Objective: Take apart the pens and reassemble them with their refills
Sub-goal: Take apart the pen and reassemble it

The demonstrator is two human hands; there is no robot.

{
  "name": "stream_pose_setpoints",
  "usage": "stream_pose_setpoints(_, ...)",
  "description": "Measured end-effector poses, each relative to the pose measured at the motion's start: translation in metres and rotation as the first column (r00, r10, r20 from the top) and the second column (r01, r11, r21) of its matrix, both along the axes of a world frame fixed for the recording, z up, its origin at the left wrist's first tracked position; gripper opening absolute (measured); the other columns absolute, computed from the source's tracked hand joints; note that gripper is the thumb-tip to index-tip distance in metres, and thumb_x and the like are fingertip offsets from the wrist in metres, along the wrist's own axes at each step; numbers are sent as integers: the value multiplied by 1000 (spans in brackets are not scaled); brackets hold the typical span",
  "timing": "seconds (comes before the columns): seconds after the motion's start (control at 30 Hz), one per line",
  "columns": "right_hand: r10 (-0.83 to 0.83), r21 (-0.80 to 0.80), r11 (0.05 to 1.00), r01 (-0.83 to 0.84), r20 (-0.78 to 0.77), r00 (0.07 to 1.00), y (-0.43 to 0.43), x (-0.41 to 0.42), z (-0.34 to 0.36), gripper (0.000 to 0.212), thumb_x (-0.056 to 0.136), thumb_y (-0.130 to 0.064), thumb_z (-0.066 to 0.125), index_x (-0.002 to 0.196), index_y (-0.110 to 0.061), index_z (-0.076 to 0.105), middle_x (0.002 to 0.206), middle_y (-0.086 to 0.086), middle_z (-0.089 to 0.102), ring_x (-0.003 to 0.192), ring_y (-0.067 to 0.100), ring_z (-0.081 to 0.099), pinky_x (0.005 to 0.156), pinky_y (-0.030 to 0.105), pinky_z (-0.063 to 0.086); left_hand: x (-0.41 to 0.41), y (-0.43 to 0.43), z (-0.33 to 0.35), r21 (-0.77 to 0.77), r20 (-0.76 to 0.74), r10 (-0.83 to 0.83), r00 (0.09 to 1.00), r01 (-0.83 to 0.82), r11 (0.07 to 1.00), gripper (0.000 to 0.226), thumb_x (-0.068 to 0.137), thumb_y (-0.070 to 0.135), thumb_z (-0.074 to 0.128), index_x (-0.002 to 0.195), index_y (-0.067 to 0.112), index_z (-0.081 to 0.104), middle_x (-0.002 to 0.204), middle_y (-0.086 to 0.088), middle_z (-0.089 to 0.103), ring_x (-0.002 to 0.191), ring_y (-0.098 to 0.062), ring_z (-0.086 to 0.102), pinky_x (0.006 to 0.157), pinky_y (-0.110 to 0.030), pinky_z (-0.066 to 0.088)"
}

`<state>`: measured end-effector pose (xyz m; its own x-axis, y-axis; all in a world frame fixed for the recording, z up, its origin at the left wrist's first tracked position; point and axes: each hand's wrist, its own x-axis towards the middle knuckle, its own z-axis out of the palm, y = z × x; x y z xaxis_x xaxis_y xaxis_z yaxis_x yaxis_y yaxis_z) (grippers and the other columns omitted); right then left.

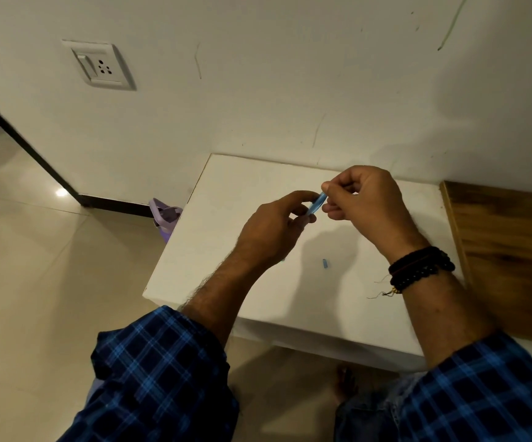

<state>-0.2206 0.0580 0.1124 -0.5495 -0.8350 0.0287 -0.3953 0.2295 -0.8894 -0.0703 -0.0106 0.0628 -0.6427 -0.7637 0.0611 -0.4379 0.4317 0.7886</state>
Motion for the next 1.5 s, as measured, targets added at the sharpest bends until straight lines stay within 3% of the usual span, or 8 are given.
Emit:
stream_pose_setpoints(0.27, -91, 29, 996, 86, 236, 968, 0, -3, -11, 36, 97, -41, 62, 92, -6, 68, 80, 12, 74, 70, 22, 76, 70, 35, 63, 1, -2, 0, 11, -27, 40, 999, -40, 999, 32, 100, 22, 57, 127, 40, 58, 99, 17, 72, 82, -7, 72, 82, -42, 60)
stream_pose_setpoints(0.47, 249, 713, 700, 18, -268, 931, 5, 9, -79, 40, 96, -38, 64, 122, -7, 63, 120, 13, 68, 109, 30, 66, 93, 36, 52, 3, -6, 0, 70, -54, 82, 995, -78, 994, 31, 103, 23, 53, 132, 33, 55, 105, 11, 74, 88, -9, 73, 87, -40, 60)
stream_pose_setpoints(0.83, 363, 717, 682, 144, -503, 784, -2, 21, -104, 26, 102, -15, 54, 126, -6, 61, 129, 12, 65, 118, 28, 63, 99, 32, 50, 4, -11, 2, 134, -96, 89, 991, -76, 988, 31, 104, 21, 53, 134, 30, 52, 105, 11, 72, 88, -9, 73, 84, -36, 62)
stream_pose_setpoints(1.0, 96, 563, 818, 119, -337, 937, -9, -8, -78, 18, 96, -16, 60, 103, -7, 74, 100, 11, 74, 94, 28, 70, 86, 34, 57, 2, -12, 0, 144, -128, 97, 987, -78, 986, 31, 104, 20, 54, 133, 28, 52, 102, 13, 71, 80, -5, 73, 84, -34, 62)
stream_pose_setpoints(1.07, -61, 311, 949, 53, 16, 998, -10, -12, -45, 11, 96, -12, 63, 94, -11, 75, 90, 8, 74, 85, 25, 72, 81, 33, 59, 2, -14, -1, 145, -141, 100, 985, -79, 986, 31, 103, 22, 56, 132, 30, 52, 101, 14, 71, 77, -3, 73, 83, -35, 62)
stream_pose_setpoints(1.2, -19, -146, 982, 117, 541, 841, -7, -10, 10, 7, 95, -6, 65, 98, -9, 71, 91, 8, 73, 87, 23, 75, 80, 28, 61, -1, -12, -1, 157, -158, 88, 983, -63, 986, 32, 101, 25, 58, 132, 33, 53, 102, 13, 72, 75, -3, 73, 79, -37, 63)
stream_pose_setpoints(1.33, 26, -218, 967, 134, 605, 796, -5, -7, 18, 10, 96, -10, 65, 104, -7, 70, 95, 10, 75, 93, 24, 76, 79, 28, 60, -3, -6, 4, 151, -185, 45, 982, -16, 988, 34, 101, 25, 58, 134, 33, 53, 104, 12, 73, 77, -5, 74, 79, -39, 63)
stream_pose_setpoints(1.5, -11, -206, 973, 101, 397, 918, -7, -9, 12, 14, 96, -7, 64, 108, -7, 72, 99, 9, 77, 92, 20, 76, 84, 31, 61, -3, -3, 5, 73, -158, -25, 987, 37, 997, 36, 103, 24, 56, 138, 31, 53, 102, 16, 72, 78, -3, 73, 84, -35, 61)
